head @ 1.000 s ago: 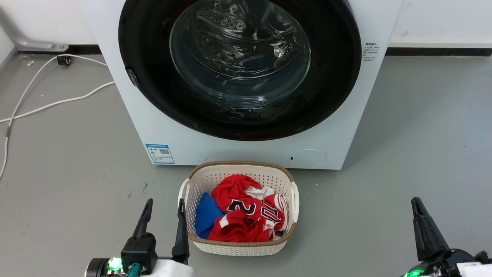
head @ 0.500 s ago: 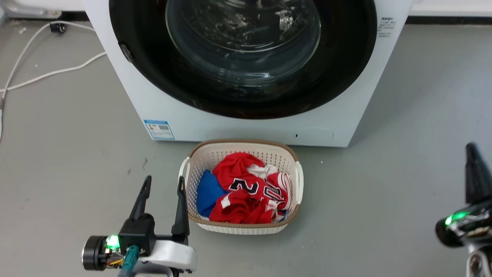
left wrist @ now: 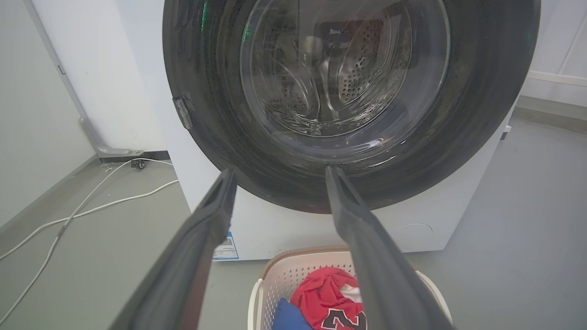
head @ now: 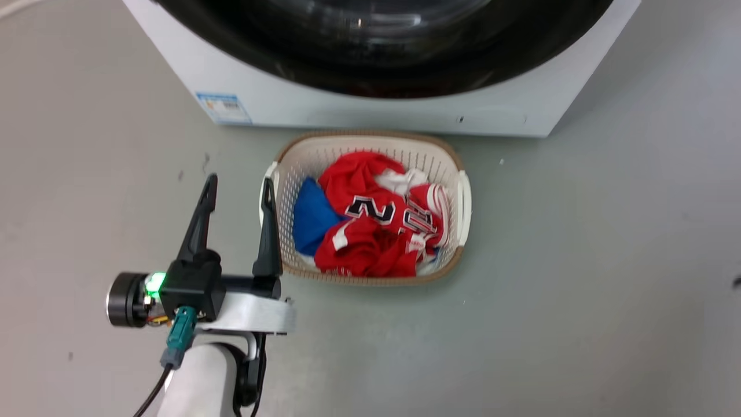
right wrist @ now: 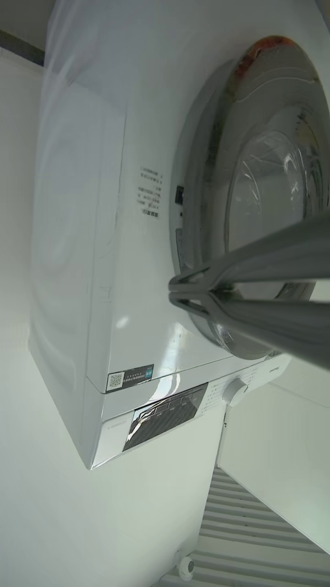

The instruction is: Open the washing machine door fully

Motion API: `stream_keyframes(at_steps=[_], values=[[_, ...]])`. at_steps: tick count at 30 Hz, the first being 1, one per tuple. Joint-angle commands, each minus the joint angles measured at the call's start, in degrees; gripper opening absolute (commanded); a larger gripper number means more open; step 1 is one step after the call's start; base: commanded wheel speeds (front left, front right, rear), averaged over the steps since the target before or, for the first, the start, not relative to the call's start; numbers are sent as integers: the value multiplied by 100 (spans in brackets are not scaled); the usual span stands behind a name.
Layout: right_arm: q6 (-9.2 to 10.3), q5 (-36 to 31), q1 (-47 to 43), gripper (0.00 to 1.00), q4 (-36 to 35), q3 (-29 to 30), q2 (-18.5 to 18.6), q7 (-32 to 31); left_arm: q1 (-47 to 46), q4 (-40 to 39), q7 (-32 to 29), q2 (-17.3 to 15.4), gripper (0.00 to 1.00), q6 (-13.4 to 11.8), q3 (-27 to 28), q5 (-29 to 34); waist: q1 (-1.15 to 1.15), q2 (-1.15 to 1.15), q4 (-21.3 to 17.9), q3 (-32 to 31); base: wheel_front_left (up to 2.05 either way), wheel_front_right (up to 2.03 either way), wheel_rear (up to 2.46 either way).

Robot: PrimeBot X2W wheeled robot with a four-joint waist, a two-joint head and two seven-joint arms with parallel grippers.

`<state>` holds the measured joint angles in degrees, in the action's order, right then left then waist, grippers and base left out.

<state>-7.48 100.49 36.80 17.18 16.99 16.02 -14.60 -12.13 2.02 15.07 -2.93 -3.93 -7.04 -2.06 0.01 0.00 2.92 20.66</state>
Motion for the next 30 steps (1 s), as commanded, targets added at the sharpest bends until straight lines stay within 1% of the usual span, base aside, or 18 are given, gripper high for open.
stream_keyframes(at_steps=[1, 4, 10, 15, 22, 30], values=[[-2, -25, 190, 0, 43, -41, 80, -39, -84, -24, 16, 8, 100, 26, 0, 57, -1, 0, 74, 329, 0, 0, 0], [-2, -109, 822, 0, 274, -217, 280, -191, -271, -101, 16, 8, 100, 54, -14, 81, -1, 0, 130, 597, 0, 0, 0], [-2, -439, 1930, 0, 724, -844, 662, -658, -535, -179, 16, 8, 100, 74, -45, 63, -1, 0, 271, 1028, 0, 0, 0], [-2, -796, 2632, 0, 1169, -1280, 839, -805, -643, -182, 16, 8, 100, 34, -120, -22, -1, 0, 383, 1244, 0, 0, 0], [-2, -1211, 3257, 0, 1602, -1774, 915, -1072, -726, -173, 16, 8, 100, -28, -213, -118, -1, 0, 492, 1413, 0, 0, 0], [-2, -1580, 3571, 0, 1857, -2185, 868, -1322, -846, -132, 16, 8, 100, -47, -293, -160, -1, 0, 567, 1534, 0, 0, 0]])
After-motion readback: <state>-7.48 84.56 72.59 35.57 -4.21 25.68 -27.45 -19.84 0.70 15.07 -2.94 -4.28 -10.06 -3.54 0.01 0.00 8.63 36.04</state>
